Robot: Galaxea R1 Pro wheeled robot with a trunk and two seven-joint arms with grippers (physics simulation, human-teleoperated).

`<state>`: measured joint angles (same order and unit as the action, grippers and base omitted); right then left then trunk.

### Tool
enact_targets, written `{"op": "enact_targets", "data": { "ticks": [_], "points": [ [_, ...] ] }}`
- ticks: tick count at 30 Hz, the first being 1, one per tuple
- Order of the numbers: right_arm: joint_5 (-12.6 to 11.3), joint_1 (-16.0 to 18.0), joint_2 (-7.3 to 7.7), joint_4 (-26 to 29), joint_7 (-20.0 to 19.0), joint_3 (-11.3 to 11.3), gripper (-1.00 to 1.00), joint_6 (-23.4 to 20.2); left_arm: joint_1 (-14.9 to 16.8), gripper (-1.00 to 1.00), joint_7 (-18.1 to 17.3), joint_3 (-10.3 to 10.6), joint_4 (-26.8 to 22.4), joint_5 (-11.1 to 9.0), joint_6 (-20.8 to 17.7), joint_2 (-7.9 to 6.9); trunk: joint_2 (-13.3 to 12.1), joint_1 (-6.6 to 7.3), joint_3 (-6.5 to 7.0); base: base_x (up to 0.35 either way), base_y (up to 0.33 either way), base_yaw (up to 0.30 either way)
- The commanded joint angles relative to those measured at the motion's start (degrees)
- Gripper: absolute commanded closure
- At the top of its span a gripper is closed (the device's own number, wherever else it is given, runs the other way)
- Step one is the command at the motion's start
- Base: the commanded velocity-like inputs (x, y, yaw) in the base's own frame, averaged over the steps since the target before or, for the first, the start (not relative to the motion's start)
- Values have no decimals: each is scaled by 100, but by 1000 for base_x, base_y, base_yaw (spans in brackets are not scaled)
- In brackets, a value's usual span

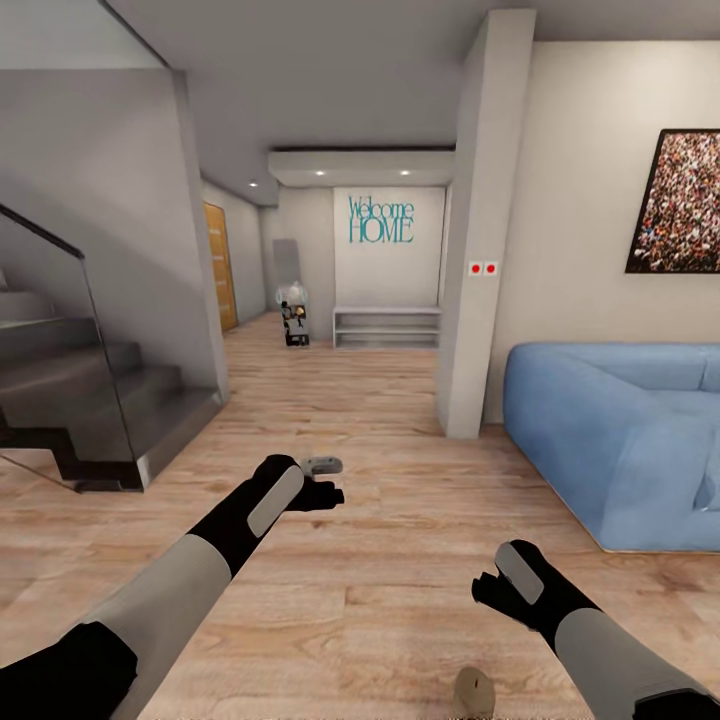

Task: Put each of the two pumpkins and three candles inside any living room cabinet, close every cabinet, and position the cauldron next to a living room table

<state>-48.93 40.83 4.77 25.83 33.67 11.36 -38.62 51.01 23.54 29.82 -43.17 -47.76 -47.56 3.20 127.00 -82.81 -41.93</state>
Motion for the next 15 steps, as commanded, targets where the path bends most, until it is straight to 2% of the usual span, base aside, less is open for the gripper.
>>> {"op": "enact_targets", "data": {
  "ticks": [1,3,9,13,15],
  "points": [
    [-61,3,6,10,46,52,-100,72,5,-100,58,15,-6,-60,-4,-2,45,-22,-25,0,0,0],
    [-61,3,-2,10,45,97,-100,217,5,-100,58,15,-7,-59,-2,-3,125,-66,-61,0,0,0],
    [-64,22,0,13,44,507,-100,456,5,-100,65,15,-7,-58,-7,-2,366,-197,-169,0,0,0],
    [-64,100,0,9,44,590,-100,466,5,-100,64,15,-7,-60,-8,0,526,-285,-241,0,0,0],
    [-69,253,3,-39,44,612,-100,447,5,-100,63,15,-6,-60,-8,1,606,-329,-277,0,0,0]
  ]
}}
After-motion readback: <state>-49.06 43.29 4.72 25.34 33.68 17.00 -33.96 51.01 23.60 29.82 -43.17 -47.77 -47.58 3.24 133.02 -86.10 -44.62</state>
